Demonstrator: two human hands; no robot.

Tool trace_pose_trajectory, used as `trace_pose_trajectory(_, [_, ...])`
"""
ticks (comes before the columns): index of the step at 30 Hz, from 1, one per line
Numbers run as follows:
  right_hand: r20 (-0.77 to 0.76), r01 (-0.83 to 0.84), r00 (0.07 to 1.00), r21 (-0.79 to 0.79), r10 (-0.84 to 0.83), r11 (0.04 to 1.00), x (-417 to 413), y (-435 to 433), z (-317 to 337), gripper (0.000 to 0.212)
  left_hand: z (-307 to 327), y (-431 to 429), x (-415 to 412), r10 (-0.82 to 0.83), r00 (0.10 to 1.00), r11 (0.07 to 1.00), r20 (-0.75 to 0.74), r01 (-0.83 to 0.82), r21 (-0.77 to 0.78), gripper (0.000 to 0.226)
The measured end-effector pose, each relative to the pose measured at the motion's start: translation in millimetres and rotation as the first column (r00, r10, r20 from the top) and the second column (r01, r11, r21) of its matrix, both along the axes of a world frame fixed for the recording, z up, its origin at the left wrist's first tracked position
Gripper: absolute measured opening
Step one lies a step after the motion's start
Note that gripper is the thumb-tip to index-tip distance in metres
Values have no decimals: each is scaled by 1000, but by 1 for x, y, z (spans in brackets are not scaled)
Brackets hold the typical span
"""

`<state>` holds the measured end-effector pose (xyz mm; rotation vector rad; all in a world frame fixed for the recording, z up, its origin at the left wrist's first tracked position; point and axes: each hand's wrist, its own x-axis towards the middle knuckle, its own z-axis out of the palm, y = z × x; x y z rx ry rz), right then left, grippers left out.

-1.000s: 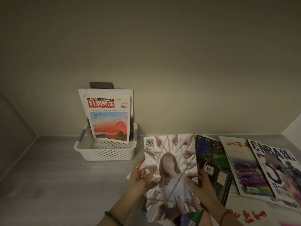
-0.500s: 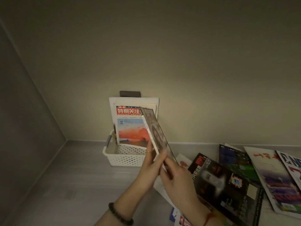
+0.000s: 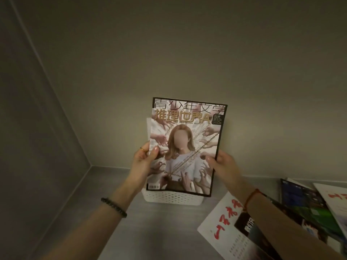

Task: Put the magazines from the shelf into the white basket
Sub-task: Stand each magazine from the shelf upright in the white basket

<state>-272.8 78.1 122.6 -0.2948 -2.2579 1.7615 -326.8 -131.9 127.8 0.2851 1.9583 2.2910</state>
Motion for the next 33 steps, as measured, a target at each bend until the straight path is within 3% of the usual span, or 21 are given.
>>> trace_pose_trajectory(3, [-56, 24, 998, -30, -25, 999, -34, -4, -1, 28, -3, 0, -38, 79, 993, 995, -92, -84, -52, 16])
trace_pose_trajectory(6, [-58, 60, 996, -34, -62, 998, -65, -4, -15, 27, -19, -1, -67, 151, 982, 976, -113, -166, -144, 15])
trace_pose_trajectory(14, [79, 114, 988, 209, -133, 971, -97, -7, -71, 17, -76, -4, -100, 284, 958, 882, -28, -273, -383, 17])
trace_pose_trajectory(19, [161, 156, 963, 322, -216, 934, -103, -8, -97, 40, -94, -2, -109, 390, 921, 810, 4, -342, -476, 21])
trace_pose_trajectory(23, [166, 173, 957, 338, -239, 925, -112, -5, -97, 19, -95, -1, -116, 440, 897, 736, -34, -382, -559, 27])
trace_pose_trajectory(25, [183, 126, 965, 307, -189, 943, -113, -4, -95, 17, -94, -1, -116, 460, 887, 732, -31, -399, -553, 27])
trace_pose_trajectory(28, [208, 25, 975, 226, -73, 974, -102, -1, -92, 30, -92, 1, -107, 480, 877, 744, -30, -425, -516, 27])
trace_pose_trajectory(33, [187, 92, 969, 337, -163, 937, -52, 27, -95, 28, -96, 8, -77, 413, 910, 812, -33, -385, -438, 21])
